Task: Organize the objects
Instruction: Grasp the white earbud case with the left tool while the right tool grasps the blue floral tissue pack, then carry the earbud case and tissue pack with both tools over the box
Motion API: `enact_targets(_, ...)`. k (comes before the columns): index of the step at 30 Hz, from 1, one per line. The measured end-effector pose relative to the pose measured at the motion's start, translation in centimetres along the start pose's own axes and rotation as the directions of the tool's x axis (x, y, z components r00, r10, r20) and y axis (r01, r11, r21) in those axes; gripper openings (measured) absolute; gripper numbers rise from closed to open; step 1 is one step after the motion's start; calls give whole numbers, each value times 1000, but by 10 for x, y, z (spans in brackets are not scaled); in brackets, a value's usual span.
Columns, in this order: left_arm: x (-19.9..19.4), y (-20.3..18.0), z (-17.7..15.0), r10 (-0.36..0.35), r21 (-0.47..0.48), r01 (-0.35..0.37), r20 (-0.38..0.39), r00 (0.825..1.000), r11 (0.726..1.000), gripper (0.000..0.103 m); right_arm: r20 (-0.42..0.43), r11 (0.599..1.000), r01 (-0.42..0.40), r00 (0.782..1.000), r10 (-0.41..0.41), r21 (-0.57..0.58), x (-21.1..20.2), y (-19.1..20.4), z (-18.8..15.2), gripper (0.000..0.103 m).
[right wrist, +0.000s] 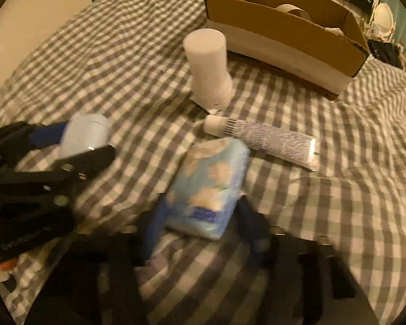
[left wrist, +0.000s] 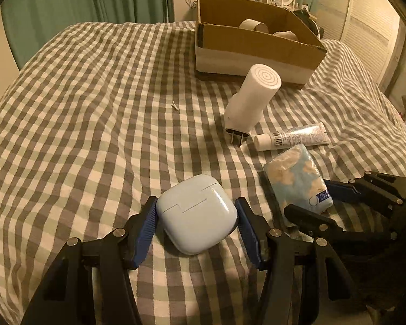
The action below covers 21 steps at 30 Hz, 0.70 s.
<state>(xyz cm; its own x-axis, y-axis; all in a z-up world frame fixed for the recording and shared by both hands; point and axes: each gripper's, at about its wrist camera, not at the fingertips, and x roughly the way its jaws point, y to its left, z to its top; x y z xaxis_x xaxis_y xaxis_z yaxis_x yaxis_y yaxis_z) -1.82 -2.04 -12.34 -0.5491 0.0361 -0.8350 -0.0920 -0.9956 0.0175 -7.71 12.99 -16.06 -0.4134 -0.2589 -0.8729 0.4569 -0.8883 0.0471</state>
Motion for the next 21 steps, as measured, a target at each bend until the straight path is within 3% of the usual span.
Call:
enact_targets(7, -2, -1, 1, -11, 1, 11, -1, 1000, 1000, 58, 43, 999, 1, 999, -3, 34, -17, -8, -3, 37)
enact_targets(16, -25, -11, 8, -51, -6, 51, 18, 999, 999, 58, 116, 998, -8, 993, 0, 69, -54, -21, -7, 36)
enact_targets(21, -44, -19, 19, -73, 1, 73, 51, 996, 997, 58, 181, 998, 33, 983, -42, 53, -86, -25, -4, 36)
